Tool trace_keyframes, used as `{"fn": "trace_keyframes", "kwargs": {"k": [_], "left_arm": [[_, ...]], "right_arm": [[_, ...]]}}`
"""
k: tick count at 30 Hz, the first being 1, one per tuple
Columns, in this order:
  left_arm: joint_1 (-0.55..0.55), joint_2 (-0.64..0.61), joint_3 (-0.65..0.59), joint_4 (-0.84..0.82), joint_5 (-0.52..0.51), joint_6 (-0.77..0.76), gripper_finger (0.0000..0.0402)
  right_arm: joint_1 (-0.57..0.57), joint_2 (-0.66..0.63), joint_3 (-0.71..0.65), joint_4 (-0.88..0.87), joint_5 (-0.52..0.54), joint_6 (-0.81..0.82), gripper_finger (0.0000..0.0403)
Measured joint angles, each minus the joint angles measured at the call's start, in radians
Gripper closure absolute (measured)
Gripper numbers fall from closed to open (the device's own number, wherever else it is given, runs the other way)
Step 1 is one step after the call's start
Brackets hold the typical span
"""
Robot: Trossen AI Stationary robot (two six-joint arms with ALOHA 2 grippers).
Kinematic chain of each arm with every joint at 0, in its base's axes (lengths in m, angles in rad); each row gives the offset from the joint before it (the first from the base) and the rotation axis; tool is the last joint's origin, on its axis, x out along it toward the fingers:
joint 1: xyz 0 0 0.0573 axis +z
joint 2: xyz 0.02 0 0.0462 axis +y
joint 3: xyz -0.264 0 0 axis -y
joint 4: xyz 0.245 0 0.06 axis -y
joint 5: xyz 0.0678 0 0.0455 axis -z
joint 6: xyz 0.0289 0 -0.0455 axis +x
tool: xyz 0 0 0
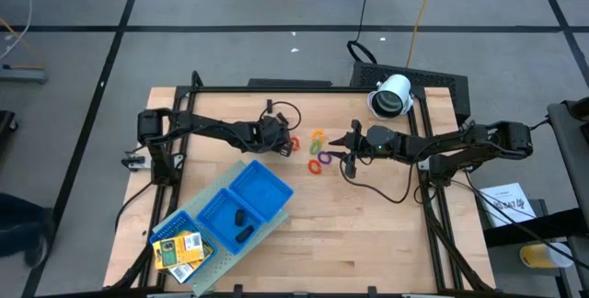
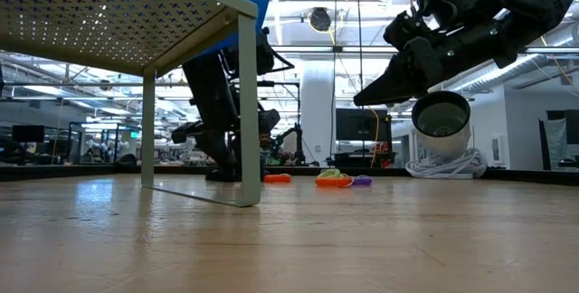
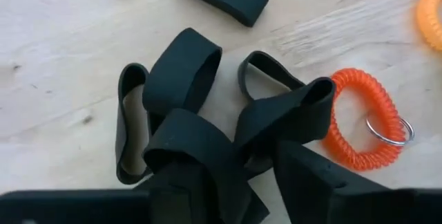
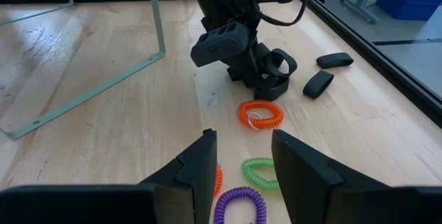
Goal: Pick & Place Office Desk Supplies
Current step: Put the black rubber band into the center blue basket on the shelf
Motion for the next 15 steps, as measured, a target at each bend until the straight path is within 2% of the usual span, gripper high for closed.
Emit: {"fn": "trace_keyframes", "kwargs": {"k": [3,5,15], "left_arm": [[0.002,0.0,0.0,-0.001,0.012,-0.005,0.0238],[0.002,0.0,0.0,-0.001,0.013,-0.008,0.0247],[0.002,0.0,0.0,-0.001,0.014,0.0,0.0383]], "right_arm": [[0.0,0.0,0.0,0.0,0.0,0.0,0.0275],[0.0,0.0,0.0,0.0,0.0,0.0,0.0275],[0.0,0.0,0.0,0.0,0.0,0.0,0.0275]]}}
